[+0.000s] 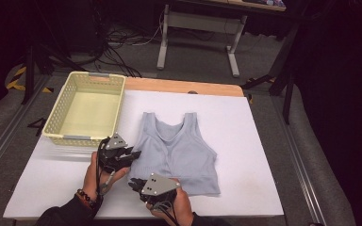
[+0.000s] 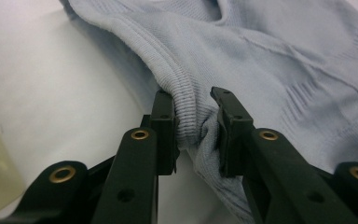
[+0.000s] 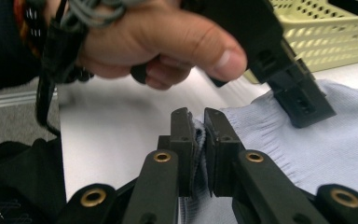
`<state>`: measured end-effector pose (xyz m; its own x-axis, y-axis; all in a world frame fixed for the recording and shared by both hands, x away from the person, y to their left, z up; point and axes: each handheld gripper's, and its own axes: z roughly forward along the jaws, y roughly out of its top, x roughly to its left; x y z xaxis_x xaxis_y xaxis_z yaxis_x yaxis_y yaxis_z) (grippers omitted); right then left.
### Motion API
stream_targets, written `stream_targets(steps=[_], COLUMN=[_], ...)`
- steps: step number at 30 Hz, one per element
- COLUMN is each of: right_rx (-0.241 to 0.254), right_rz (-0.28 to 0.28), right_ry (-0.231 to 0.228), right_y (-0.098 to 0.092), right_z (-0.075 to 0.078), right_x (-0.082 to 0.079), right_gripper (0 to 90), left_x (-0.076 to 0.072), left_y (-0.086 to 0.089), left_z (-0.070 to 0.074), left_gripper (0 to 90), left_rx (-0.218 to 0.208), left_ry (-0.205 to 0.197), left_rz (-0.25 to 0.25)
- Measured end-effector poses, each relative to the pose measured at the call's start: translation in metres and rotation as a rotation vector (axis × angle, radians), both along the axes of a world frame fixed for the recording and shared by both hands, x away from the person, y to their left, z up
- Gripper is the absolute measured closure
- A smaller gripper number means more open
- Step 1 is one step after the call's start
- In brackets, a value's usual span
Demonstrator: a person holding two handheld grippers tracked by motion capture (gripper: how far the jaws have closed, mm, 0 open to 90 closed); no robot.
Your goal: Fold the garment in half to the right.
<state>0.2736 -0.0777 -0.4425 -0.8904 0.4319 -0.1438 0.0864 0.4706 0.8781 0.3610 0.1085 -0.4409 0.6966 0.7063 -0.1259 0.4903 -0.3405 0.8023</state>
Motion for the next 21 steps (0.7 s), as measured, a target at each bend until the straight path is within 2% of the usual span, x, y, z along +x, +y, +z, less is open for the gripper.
stream_targets(steps=[2,8,10,11,15,18,19,21], right_rx=[0.011,0.063,0.070,0.088,0.118,0.140,0.140,0.157], right_rz=[-0.007,-0.049,-0.057,-0.079,-0.113,-0.143,-0.143,-0.174], right_ry=[0.004,-0.003,-0.004,-0.008,-0.011,-0.020,-0.020,-0.028], right_y=[-0.002,-0.030,-0.033,-0.044,-0.062,-0.076,-0.076,-0.089], right_z=[0.001,0.015,0.017,0.021,0.027,0.032,0.032,0.035], right_x=[0.000,-0.002,-0.002,-0.003,-0.003,-0.004,-0.004,-0.005], right_gripper=[82.7,82.7,82.7,82.7,82.8,82.9,82.9,83.0], left_x=[0.000,0.003,0.004,0.006,0.011,0.014,0.014,0.017], left_y=[-0.003,-0.021,-0.024,-0.029,-0.047,-0.062,-0.062,-0.077], left_z=[0.002,0.014,0.015,0.018,0.030,0.039,0.039,0.045], left_gripper=[73.0,73.4,73.5,73.6,74.5,74.9,74.9,75.1], left_rx=[-0.011,-0.048,-0.053,-0.062,-0.084,-0.071,-0.071,-0.054], left_ry=[-0.011,-0.045,-0.048,-0.056,-0.078,-0.103,-0.103,-0.118], left_rz=[-0.001,-0.017,-0.019,-0.029,-0.062,-0.091,-0.091,-0.119])
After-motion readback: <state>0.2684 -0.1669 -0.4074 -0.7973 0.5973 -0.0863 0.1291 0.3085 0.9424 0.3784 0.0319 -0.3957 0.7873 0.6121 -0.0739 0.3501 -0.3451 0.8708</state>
